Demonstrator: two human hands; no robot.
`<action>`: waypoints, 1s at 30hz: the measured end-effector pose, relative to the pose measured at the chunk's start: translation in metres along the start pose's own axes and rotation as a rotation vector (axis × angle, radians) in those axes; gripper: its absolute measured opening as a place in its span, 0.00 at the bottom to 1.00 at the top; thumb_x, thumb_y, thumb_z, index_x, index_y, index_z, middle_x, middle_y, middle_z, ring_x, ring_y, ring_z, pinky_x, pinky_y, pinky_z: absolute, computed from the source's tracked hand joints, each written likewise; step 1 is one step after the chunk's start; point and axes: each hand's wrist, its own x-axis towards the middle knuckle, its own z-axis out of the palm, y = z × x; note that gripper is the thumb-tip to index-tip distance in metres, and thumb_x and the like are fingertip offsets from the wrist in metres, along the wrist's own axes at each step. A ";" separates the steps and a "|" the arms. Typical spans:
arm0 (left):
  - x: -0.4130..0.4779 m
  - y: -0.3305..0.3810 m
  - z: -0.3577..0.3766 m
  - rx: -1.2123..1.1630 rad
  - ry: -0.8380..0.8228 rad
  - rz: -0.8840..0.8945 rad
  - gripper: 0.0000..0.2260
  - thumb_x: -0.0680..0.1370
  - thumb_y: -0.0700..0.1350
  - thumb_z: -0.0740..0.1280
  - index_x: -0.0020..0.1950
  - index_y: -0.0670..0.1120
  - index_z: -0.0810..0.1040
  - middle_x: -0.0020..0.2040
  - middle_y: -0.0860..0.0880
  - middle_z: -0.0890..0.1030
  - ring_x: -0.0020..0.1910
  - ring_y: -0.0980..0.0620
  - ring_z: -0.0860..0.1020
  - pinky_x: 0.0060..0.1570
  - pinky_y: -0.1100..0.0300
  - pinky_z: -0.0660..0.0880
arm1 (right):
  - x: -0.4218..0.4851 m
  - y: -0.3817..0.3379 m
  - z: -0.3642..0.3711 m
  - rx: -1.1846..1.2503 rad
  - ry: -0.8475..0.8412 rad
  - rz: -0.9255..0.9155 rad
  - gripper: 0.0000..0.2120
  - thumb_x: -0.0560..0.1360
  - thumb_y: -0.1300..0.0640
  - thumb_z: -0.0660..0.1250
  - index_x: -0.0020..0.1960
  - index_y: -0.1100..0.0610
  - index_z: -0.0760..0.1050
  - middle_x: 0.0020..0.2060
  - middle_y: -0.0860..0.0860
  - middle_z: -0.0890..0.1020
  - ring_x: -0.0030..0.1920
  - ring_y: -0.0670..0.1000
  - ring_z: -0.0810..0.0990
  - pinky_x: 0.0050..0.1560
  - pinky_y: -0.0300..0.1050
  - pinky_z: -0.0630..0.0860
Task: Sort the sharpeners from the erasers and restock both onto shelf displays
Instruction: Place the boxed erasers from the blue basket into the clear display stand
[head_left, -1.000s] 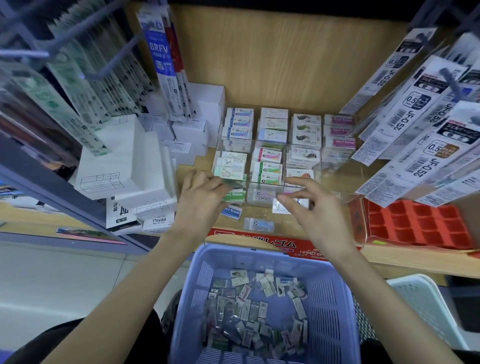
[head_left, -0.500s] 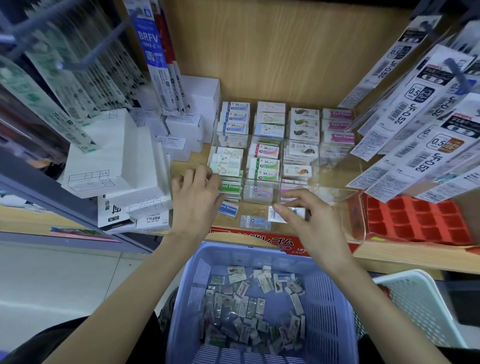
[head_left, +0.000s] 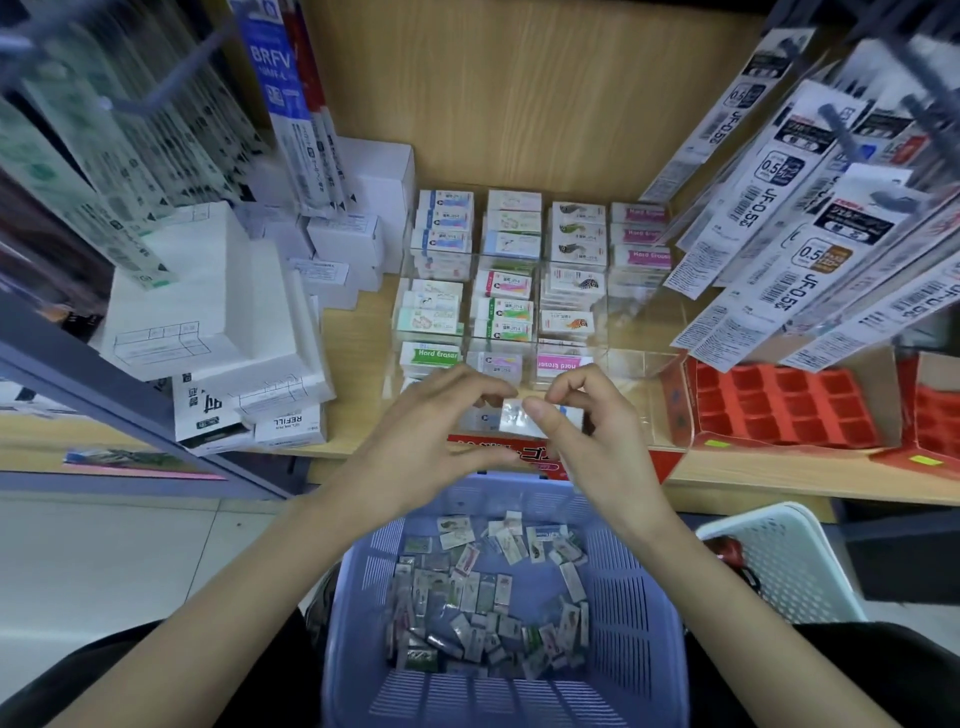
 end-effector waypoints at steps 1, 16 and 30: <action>0.003 0.000 0.000 0.012 0.038 0.022 0.20 0.70 0.56 0.70 0.59 0.48 0.77 0.49 0.67 0.70 0.50 0.69 0.69 0.52 0.75 0.65 | 0.001 -0.001 0.001 0.053 -0.015 0.020 0.09 0.73 0.52 0.69 0.41 0.55 0.70 0.33 0.47 0.77 0.28 0.44 0.72 0.31 0.38 0.70; 0.008 0.008 0.001 -0.546 0.046 -0.296 0.12 0.74 0.54 0.60 0.45 0.51 0.81 0.39 0.58 0.84 0.40 0.61 0.80 0.46 0.68 0.74 | 0.007 -0.010 0.001 0.472 -0.052 0.178 0.10 0.72 0.64 0.69 0.52 0.59 0.76 0.44 0.55 0.81 0.28 0.44 0.73 0.29 0.35 0.69; 0.017 -0.001 -0.003 -0.813 0.278 -0.596 0.04 0.76 0.41 0.67 0.46 0.45 0.81 0.38 0.50 0.85 0.38 0.56 0.81 0.47 0.62 0.77 | 0.008 0.005 0.006 -0.039 -0.041 0.031 0.09 0.73 0.57 0.71 0.52 0.50 0.78 0.43 0.47 0.79 0.37 0.41 0.74 0.38 0.32 0.68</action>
